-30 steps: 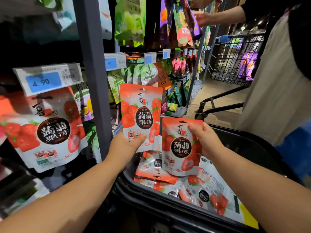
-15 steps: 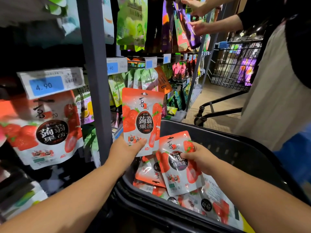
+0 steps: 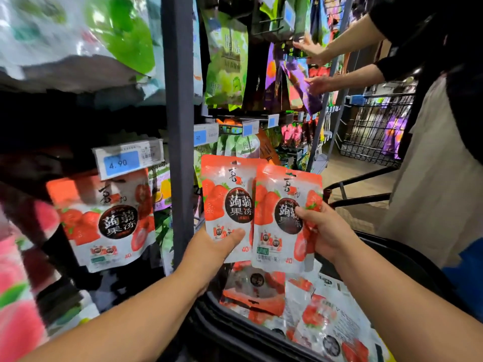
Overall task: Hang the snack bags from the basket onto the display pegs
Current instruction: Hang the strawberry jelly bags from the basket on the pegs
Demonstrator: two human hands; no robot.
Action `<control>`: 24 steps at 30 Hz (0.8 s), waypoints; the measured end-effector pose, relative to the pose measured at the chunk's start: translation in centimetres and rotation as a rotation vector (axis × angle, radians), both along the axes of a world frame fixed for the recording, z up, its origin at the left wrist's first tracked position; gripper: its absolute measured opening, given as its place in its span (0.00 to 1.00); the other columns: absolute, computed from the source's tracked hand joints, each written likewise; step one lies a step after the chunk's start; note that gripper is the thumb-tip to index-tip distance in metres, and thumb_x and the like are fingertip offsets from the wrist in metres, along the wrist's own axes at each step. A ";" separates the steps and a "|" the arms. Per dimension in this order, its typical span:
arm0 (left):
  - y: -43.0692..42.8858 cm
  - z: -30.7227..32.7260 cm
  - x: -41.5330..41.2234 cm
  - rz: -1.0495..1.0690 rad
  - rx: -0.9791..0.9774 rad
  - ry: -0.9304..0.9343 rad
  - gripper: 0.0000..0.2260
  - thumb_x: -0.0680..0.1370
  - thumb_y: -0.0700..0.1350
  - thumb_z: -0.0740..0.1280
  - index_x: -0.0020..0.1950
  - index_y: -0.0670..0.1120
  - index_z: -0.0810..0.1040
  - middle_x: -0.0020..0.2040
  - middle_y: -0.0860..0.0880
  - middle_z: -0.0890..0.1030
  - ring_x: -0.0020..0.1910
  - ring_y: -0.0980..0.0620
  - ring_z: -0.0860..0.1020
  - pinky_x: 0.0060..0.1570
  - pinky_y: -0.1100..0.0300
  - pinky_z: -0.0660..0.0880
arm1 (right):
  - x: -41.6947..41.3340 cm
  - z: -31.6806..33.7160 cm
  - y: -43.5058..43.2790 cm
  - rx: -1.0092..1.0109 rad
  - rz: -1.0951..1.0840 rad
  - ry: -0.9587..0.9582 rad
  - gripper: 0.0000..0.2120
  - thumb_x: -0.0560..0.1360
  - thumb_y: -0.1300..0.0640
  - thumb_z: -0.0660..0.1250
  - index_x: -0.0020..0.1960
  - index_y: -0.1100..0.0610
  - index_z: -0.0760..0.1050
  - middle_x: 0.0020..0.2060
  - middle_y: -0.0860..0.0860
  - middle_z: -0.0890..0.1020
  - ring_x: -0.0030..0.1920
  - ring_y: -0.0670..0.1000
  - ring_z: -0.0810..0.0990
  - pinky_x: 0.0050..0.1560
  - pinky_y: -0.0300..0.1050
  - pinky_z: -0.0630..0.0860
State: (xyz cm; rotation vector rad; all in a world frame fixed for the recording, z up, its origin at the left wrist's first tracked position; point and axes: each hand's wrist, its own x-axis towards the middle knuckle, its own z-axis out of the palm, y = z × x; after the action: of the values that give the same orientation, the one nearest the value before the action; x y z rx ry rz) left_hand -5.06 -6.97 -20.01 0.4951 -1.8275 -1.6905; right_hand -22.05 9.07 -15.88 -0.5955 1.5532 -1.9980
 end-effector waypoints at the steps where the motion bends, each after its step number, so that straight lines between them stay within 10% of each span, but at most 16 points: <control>1: 0.2 0.4 0.2 0.005 0.006 0.007 0.11 0.74 0.48 0.74 0.56 0.52 0.81 0.50 0.54 0.86 0.51 0.53 0.83 0.60 0.47 0.77 | 0.5 0.4 -0.6 -0.001 -0.013 -0.013 0.09 0.76 0.70 0.64 0.48 0.57 0.75 0.30 0.51 0.83 0.26 0.49 0.81 0.23 0.42 0.76; 9: 0.7 3.2 5.0 -0.003 0.094 0.019 0.15 0.70 0.42 0.78 0.55 0.48 0.81 0.49 0.51 0.86 0.49 0.52 0.84 0.49 0.59 0.80 | 6.0 3.5 -4.8 -0.027 -0.016 0.081 0.10 0.75 0.73 0.67 0.44 0.59 0.72 0.29 0.52 0.77 0.21 0.45 0.75 0.21 0.36 0.70; 15: 0.4 2.2 10.6 0.070 0.152 0.033 0.18 0.69 0.36 0.76 0.56 0.47 0.80 0.49 0.49 0.86 0.50 0.50 0.84 0.54 0.53 0.79 | 9.7 2.4 -6.7 0.078 0.137 0.255 0.15 0.72 0.62 0.74 0.57 0.55 0.76 0.49 0.58 0.84 0.48 0.59 0.84 0.55 0.58 0.80; 24: -0.3 -1.1 13.8 0.077 0.191 0.083 0.31 0.63 0.42 0.81 0.64 0.50 0.76 0.58 0.46 0.83 0.58 0.45 0.81 0.62 0.43 0.75 | 11.2 1.4 -6.4 0.386 0.637 0.276 0.53 0.60 0.67 0.79 0.72 0.38 0.54 0.50 0.60 0.85 0.37 0.58 0.82 0.32 0.45 0.74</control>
State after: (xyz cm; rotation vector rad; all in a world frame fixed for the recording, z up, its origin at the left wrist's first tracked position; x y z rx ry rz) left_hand 8.72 -7.23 -21.09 0.5590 -1.5776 -1.8138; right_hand -10.89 2.71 -14.46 -1.0711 1.5837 -1.1470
